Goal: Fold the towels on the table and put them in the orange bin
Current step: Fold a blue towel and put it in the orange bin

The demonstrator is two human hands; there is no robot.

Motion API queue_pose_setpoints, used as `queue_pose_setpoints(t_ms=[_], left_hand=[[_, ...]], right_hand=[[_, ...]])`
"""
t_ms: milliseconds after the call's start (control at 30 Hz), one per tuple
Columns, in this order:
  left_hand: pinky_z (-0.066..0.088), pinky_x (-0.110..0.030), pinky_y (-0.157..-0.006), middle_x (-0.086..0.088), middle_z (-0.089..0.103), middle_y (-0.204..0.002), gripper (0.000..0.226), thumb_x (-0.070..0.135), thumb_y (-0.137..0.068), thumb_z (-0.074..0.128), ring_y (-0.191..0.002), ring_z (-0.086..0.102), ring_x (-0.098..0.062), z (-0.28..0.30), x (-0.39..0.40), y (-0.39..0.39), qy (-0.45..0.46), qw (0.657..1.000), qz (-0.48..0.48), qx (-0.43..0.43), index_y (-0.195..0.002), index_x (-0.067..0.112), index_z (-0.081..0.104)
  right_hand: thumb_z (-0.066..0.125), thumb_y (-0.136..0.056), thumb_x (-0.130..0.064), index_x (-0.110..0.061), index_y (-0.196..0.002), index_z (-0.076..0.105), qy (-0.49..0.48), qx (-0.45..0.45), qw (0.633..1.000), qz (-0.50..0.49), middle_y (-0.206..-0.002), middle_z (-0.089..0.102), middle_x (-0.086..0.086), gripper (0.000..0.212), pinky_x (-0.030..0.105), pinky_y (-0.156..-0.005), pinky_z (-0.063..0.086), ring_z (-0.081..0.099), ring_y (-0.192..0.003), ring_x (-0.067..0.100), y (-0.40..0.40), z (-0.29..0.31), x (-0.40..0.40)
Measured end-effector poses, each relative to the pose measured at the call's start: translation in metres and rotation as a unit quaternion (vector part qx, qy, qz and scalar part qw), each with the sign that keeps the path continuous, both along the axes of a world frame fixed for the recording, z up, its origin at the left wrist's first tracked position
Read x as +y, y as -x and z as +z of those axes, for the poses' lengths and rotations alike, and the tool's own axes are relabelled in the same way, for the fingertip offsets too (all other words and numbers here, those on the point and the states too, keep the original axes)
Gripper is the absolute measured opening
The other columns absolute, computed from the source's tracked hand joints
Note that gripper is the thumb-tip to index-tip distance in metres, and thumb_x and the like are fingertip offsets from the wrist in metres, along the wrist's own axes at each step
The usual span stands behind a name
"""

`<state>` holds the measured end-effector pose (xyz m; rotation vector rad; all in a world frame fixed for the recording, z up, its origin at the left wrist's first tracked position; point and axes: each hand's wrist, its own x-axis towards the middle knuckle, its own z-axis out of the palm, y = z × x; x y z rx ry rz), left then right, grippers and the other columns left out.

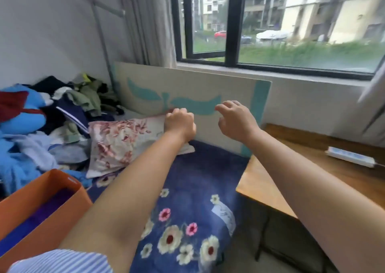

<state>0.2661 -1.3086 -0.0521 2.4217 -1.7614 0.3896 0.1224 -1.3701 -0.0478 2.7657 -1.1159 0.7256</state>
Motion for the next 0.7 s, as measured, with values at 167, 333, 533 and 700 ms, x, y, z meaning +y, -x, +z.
queue_pose_setpoints(t_ms=[167,333,533,700], left_hand=[[0.039,-0.038,-0.093,-0.015,0.053,-0.121,0.032,0.019,-0.092,0.04,-0.115,0.047,-0.032,0.015,-0.058,0.153,0.002,0.989,-0.144,-0.018,-0.113,0.003,0.057],[0.042,-0.037,-0.09,-0.014,0.056,-0.119,0.031,0.021,-0.09,0.044,-0.114,0.05,-0.032,0.014,-0.111,0.346,0.01,0.957,-0.288,-0.028,-0.111,0.005,0.06],[0.042,-0.034,-0.081,-0.014,0.059,-0.116,0.03,0.011,-0.084,0.045,-0.11,0.052,-0.033,-0.003,-0.156,0.531,-0.018,0.921,-0.387,-0.046,-0.107,0.007,0.062],[0.035,-0.031,-0.069,-0.014,0.059,-0.114,0.028,0.016,-0.089,0.043,-0.108,0.055,-0.033,-0.03,-0.192,0.655,-0.049,0.89,-0.449,-0.061,-0.107,0.007,0.062]], right_hand=[[0.047,-0.084,-0.011,-0.009,-0.125,0.051,-0.002,0.028,0.989,-0.146,-0.129,0.053,0.014,0.041,0.039,-0.1,0.038,0.046,-0.119,0.031,0.171,0.013,-0.016],[0.043,-0.086,-0.011,-0.007,-0.119,0.054,-0.026,0.034,0.95,-0.311,-0.126,0.053,0.014,0.035,0.038,-0.097,0.037,0.045,-0.118,0.031,0.366,0.012,-0.026],[0.042,-0.087,-0.012,-0.007,-0.115,0.056,-0.069,0.033,0.915,-0.396,-0.123,0.054,0.016,0.032,0.038,-0.095,0.038,0.044,-0.118,0.032,0.55,-0.002,-0.041],[0.041,-0.087,-0.011,-0.01,-0.118,0.056,-0.106,0.013,0.888,-0.446,-0.123,0.056,0.014,0.035,0.037,-0.092,0.04,0.045,-0.117,0.032,0.673,-0.039,-0.055]])
